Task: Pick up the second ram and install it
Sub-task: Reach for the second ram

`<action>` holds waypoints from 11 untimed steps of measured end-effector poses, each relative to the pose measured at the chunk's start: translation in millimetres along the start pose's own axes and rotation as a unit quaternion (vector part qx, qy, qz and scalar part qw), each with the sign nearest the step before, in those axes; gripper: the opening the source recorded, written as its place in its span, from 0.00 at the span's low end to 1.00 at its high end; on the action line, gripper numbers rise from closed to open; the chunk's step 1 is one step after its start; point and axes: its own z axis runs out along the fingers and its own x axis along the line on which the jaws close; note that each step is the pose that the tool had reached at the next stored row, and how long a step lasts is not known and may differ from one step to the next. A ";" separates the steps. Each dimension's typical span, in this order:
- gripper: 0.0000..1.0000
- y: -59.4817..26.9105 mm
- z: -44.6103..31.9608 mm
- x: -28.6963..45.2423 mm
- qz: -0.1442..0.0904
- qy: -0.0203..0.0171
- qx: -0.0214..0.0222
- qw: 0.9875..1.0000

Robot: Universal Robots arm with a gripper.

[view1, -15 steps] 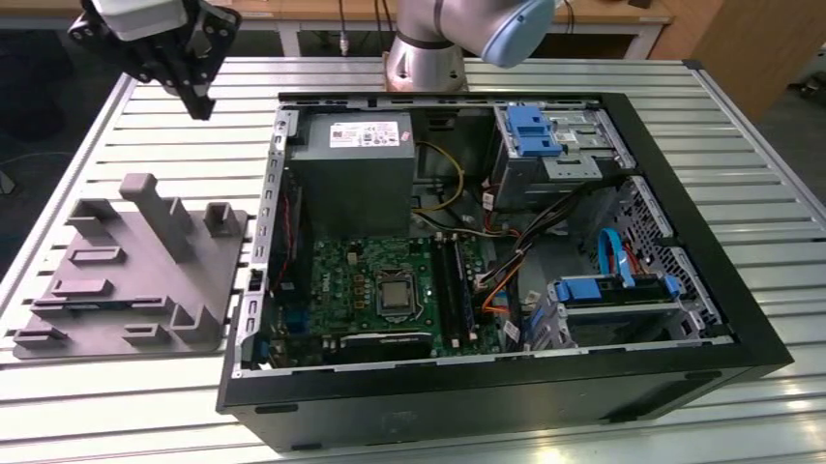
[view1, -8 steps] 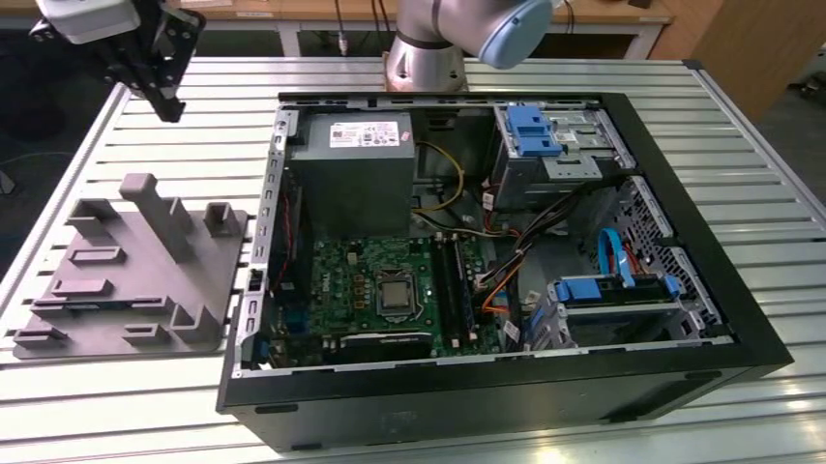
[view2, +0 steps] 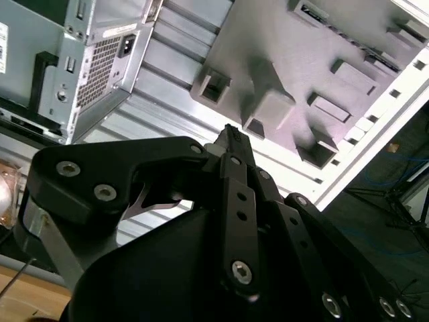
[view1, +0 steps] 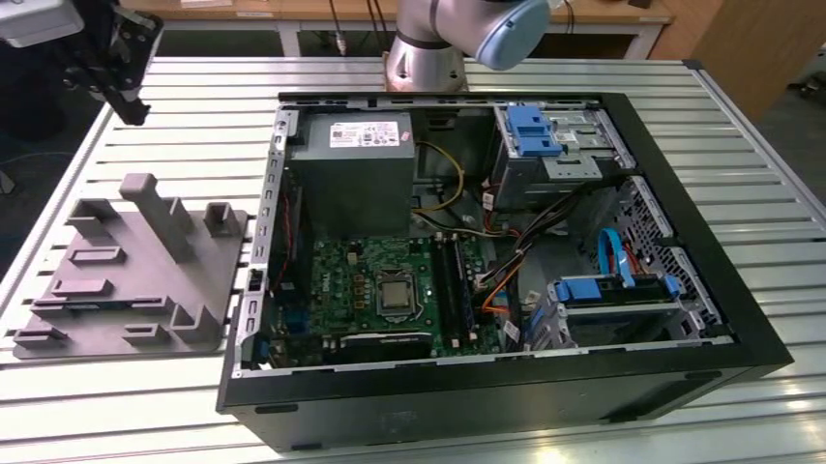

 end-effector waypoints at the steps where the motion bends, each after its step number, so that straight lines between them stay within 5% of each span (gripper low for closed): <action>1: 0.10 -0.5 0.1 3.3 0.000 0.000 0.000 1.000; 11: 0.10 -7.9 2.2 24.5 0.000 0.000 0.000 1.000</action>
